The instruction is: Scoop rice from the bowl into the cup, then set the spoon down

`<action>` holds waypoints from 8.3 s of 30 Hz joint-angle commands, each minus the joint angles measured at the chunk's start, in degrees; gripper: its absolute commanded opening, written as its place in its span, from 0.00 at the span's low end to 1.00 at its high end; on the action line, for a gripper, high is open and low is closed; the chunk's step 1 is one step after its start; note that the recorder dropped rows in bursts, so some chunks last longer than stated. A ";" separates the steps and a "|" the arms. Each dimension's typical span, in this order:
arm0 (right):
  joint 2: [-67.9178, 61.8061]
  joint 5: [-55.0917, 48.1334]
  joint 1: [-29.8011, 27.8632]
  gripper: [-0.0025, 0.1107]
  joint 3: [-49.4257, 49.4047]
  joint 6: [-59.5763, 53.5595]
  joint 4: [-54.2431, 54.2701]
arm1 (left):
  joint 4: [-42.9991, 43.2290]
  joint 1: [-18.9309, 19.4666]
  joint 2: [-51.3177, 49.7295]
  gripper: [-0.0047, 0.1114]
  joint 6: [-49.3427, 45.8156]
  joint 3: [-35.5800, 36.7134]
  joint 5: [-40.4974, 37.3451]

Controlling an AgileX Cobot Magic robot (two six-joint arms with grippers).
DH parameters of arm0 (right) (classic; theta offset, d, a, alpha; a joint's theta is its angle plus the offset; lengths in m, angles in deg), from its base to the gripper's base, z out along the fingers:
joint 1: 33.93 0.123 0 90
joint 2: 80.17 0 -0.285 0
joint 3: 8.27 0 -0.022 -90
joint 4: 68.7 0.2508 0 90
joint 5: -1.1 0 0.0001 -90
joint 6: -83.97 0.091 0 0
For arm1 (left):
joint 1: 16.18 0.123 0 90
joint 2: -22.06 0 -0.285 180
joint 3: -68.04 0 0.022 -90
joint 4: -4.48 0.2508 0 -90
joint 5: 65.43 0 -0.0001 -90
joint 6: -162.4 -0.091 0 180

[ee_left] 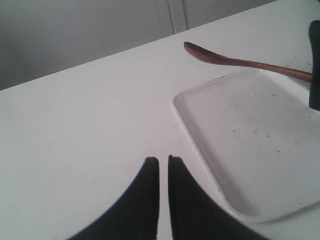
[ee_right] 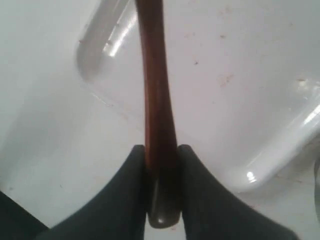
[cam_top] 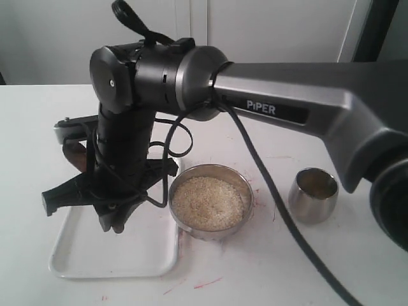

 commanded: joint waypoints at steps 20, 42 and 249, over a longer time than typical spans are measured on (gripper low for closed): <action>-4.49 -4.78 2.61 0.02 2.74 -1.01 -8.29 | 0.00 0.09 -0.04 0.16 0.00 -0.31 -0.09; -7.56 -4.78 5.08 0.02 2.74 -1.73 -14.56 | 0.00 0.09 -0.04 0.16 0.00 -0.31 -0.09; 114.87 71.97 -9.84 0.02 -104.06 -5.06 -12.79 | 0.00 0.09 -0.04 0.16 0.00 -0.31 -0.09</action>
